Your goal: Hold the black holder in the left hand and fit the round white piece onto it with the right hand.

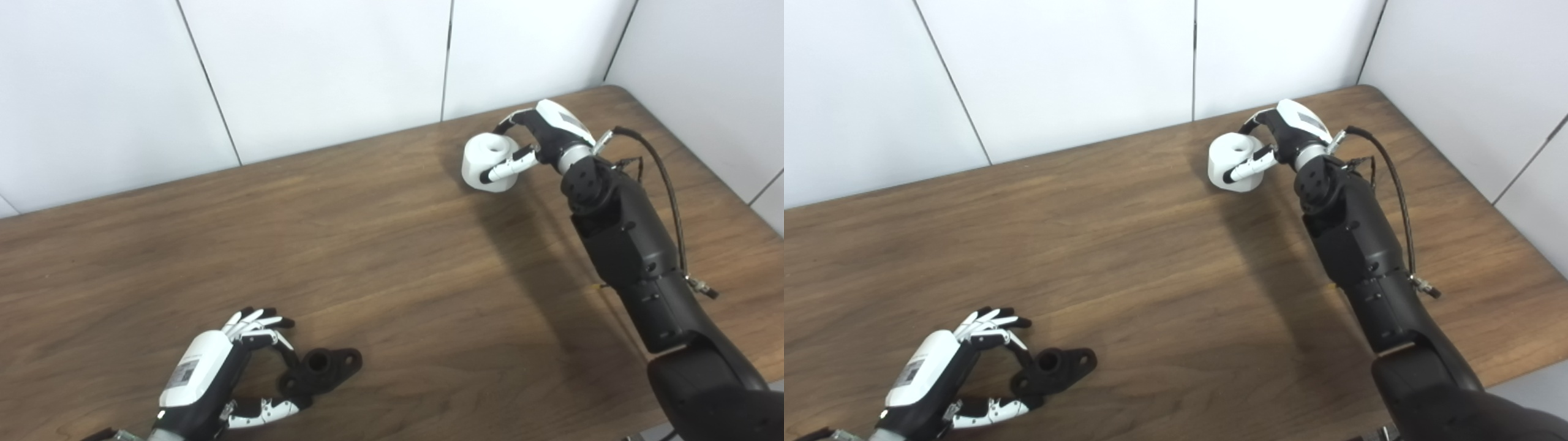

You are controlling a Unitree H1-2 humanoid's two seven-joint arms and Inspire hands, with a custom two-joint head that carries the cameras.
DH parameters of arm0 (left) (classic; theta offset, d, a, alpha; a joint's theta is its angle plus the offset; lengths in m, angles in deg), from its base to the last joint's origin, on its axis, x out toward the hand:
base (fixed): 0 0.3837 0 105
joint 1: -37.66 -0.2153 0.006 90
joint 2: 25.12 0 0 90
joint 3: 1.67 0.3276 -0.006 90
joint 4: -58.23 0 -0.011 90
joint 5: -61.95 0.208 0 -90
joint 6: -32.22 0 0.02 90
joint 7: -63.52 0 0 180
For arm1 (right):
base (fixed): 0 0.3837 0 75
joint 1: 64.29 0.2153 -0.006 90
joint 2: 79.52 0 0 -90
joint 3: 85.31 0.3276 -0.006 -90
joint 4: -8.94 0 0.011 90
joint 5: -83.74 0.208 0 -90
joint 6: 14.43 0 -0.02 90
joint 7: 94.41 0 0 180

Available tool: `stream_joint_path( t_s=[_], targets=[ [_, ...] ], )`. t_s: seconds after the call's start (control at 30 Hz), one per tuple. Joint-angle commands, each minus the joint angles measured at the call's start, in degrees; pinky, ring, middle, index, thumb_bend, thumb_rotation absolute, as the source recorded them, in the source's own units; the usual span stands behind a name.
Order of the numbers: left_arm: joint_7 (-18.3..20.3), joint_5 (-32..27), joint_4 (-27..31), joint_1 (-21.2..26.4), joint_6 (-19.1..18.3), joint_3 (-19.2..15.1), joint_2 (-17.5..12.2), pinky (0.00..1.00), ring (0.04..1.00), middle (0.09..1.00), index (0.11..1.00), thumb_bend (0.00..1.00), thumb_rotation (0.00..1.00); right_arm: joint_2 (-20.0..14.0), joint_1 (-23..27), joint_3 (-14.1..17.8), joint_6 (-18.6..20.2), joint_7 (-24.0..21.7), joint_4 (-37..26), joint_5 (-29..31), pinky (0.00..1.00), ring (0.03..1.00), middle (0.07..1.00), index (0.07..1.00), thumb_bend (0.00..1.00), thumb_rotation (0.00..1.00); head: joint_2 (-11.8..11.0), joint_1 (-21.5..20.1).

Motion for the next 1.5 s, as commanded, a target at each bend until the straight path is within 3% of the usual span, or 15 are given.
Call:
stream_joint_path(
  t_s=[0.0, 0.63, 1.07, 1.1, 1.17, 1.47],
  targets=[
    [1.65, 1.05, -0.39, -1.83, -0.67, 0.28, -1.61, 0.96, 0.893, 0.804, 0.485, 0.52, 0.06, -2.08, 2.12, 0.09, -0.08, 0.42, -1.35, -0.37, 0.9, 0.974, 0.905, 0.686, 0.86, 0.27, 0.07, -0.08],
    [1.7, 0.88, -0.35, -2.09, -0.6, 0.23, -1.42, 0.96, 0.89, 0.801, 0.485, 0.52, 0.06, -2.37, 2.06, -0.6, -0.07, 0.62, -0.84, -0.61, 0.9, 0.968, 0.898, 0.67, 0.85, 0.26, 0.29, 0.01],
    [1.86, 0.78, -0.14, -2.12, -0.68, 0.24, -1.34, 0.96, 0.892, 0.804, 0.485, 0.52, 0.06, -2.52, 1.74, -0.5, -0.22, 2.33, -1.12, 1.41, 0.87, 0.956, 0.865, 0.594, 0.82, 0.2, 0.38, -0.14],
    [1.78, 0.86, -0.15, -2.11, -0.65, 0.23, -1.31, 0.96, 0.891, 0.803, 0.485, 0.52, 0.06, -2.43, 1.65, -0.31, -0.25, 2.73, -1.12, 1.85, 0.88, 0.955, 0.861, 0.544, 0.68, 0.17, 0.38, -0.14],
    [1.74, 0.88, -0.12, -2.09, -0.64, 0.22, -1.28, 0.96, 0.891, 0.802, 0.485, 0.52, 0.06, -2.31, 1.49, -0.15, -0.21, 3.35, -1.22, 2.4, 0.9, 0.952, 0.851, 0.501, 0.56, 0.15, 0.38, -0.14],
    [1.95, 0.87, 0.03, -1.83, -0.83, 0.17, -1.32, 0.96, 0.894, 0.804, 0.485, 0.52, 0.06, -2.23, 1.01, -0.89, -0.28, 6.21, -1.48, 2.9, 0.89, 0.929, 0.818, 0.485, 0.53, 0.14, 0.57, -0.14]
  ],
)
